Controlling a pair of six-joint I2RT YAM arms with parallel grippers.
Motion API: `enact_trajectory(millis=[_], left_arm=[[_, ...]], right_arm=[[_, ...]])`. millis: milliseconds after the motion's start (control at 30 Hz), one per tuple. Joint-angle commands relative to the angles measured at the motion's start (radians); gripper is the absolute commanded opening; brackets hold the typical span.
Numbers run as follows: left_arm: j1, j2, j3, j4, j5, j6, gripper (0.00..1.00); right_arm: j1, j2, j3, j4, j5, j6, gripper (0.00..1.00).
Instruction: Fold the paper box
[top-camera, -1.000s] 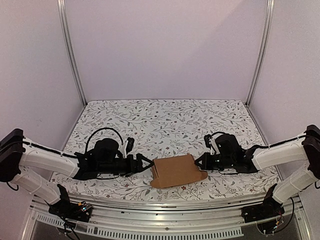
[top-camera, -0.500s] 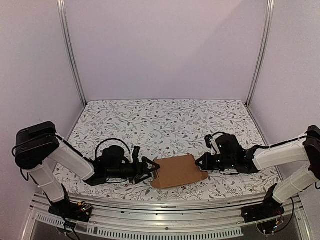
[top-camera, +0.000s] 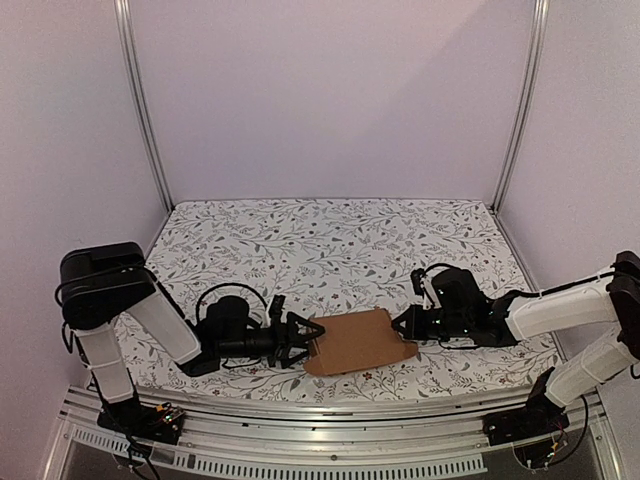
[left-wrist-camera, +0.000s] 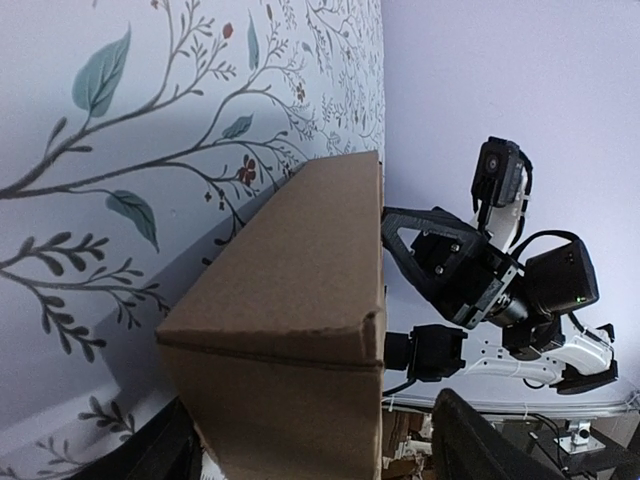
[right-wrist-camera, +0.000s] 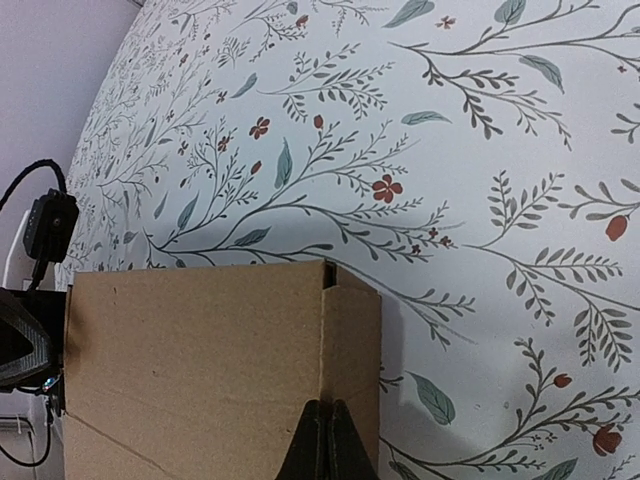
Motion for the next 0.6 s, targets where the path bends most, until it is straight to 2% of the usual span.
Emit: enact_trajectory(millis=[0,367,567], left_arm=[[0.012,0.039,0.003,0.126,0.043,-0.034,0.75],[0.011,0.152,0.025,0.271,0.073,-0.105,0.68],[0.01,0.168,0.032,0.3,0.077,-0.119,0.6]], right_arm=[[0.004,0.007,-0.02,-0.062,0.02,0.003,0.0],[0.006,0.009,-0.023,-0.059,0.019,0.007,0.0],[0.006,0.006,-0.026,-0.059,0.02,0.007,0.0]])
